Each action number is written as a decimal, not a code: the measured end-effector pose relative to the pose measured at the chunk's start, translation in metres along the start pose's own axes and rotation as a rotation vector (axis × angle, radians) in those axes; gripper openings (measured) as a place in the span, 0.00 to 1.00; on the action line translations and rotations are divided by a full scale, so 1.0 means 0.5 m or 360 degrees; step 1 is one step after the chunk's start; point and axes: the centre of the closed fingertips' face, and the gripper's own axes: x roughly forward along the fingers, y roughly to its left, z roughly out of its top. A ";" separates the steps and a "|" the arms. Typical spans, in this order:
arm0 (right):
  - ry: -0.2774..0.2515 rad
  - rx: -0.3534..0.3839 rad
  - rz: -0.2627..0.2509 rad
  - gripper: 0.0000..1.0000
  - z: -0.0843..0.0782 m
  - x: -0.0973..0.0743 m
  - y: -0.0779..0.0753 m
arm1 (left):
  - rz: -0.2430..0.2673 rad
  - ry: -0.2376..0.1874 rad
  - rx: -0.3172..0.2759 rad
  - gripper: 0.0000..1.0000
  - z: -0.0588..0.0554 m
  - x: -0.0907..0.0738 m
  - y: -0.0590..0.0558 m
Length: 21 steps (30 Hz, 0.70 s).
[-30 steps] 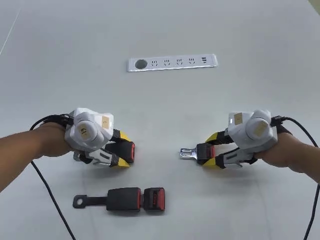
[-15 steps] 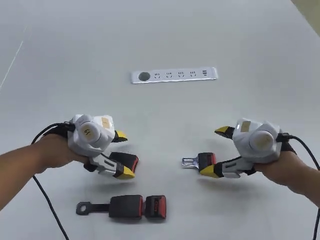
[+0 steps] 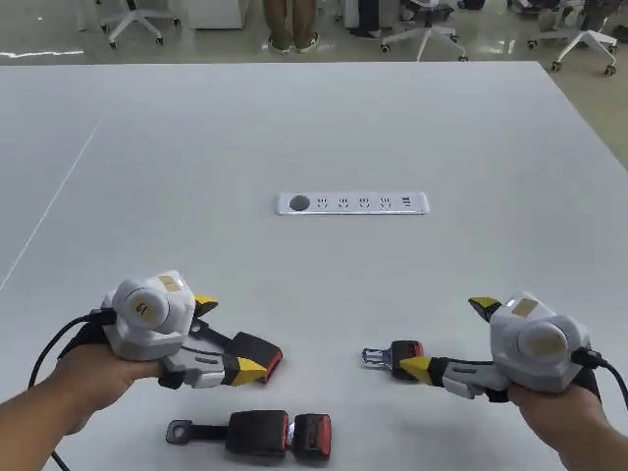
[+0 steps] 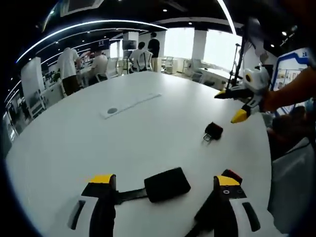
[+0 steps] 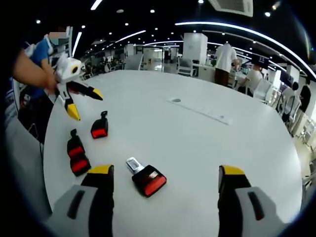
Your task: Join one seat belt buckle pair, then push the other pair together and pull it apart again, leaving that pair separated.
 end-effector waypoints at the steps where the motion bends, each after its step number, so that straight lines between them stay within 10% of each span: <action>1: -0.0007 0.0002 -0.0012 0.89 0.001 -0.006 0.003 | 0.0021 -0.0020 -0.0031 0.86 -0.001 -0.009 -0.001; 8: -0.0067 0.0031 -0.0103 0.96 0.006 -0.056 0.032 | 0.0253 -0.0198 -0.0218 1.00 0.000 -0.087 0.011; 21: -0.0110 0.0027 -0.0168 0.96 -0.025 -0.139 0.110 | 0.0323 -0.0258 -0.0324 1.00 -0.069 -0.201 -0.081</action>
